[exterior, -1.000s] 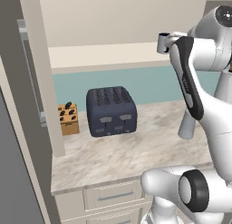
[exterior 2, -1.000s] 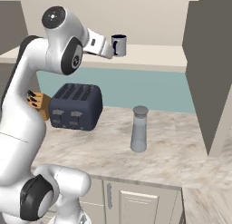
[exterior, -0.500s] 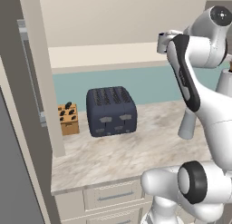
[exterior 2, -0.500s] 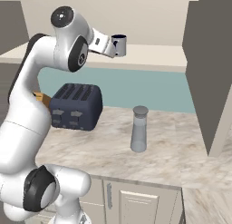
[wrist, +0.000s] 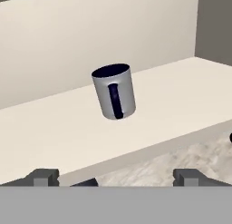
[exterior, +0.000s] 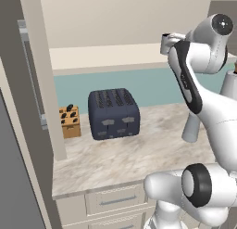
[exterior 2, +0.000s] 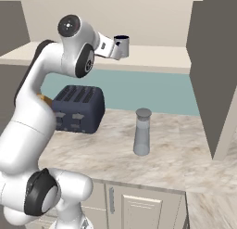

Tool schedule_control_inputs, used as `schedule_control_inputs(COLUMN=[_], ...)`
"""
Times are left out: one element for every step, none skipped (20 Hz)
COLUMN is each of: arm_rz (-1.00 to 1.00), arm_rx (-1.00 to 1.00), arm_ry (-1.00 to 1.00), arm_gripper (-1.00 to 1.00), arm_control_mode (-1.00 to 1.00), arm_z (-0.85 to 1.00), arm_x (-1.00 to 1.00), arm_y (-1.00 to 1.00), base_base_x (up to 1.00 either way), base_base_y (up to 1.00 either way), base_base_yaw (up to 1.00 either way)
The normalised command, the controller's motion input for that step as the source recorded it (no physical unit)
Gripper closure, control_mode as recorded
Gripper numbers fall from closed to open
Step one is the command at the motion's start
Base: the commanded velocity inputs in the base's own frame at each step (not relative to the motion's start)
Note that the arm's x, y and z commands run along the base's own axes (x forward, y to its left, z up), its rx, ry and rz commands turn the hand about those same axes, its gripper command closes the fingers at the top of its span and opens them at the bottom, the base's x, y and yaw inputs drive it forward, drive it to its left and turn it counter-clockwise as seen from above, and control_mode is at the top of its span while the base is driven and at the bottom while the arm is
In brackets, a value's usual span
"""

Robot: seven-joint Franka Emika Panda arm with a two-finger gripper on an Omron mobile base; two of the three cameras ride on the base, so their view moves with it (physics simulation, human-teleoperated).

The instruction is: There is a tray on the dining counter. Grab the cup, mug, and pitcher and place them on the tray. The pitcher may be placed next to the tray if it cannot fit the tray.

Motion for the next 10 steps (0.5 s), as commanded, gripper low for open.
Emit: schedule_control_inputs(arm_rz=[0.0,0.0,0.0,0.0,0.0,0.0,0.0,0.0,0.0,0.0], arm_rx=[-0.09,-0.09,-0.09,-0.1,-0.09,-0.09,-0.11,-0.06,-0.03,-0.03], arm_ry=[-0.1,-0.1,-0.1,-0.07,-0.04,-0.02,-0.01,0.0,0.0,0.0], arm_gripper=[-1.0,-1.0,-1.0,-1.0,-1.0,-1.0,-1.0,-1.0,-1.0,-1.0], arm_control_mode=[-1.0,-1.0,-1.0,-1.0,-1.0,-1.0,-1.0,-1.0,-1.0,-1.0], arm_z=[-0.22,-0.22,-0.21,-0.15,-0.05,0.0,0.0,0.0,0.0,0.0], arm_x=[0.04,0.03,0.02,0.0,0.0,0.05,0.04,0.03,0.06,0.1], arm_y=[-0.16,-0.2,-0.19,-0.15,-0.08,0.0,0.0,0.0,0.0,0.0], base_base_x=[0.0,0.0,0.0,0.0,0.0,0.0,0.0,0.0,0.0,0.0], base_base_y=[0.0,0.0,0.0,0.0,0.0,0.0,0.0,0.0,0.0,0.0], base_base_yaw=[0.0,0.0,0.0,0.0,0.0,0.0,0.0,0.0,0.0,0.0])
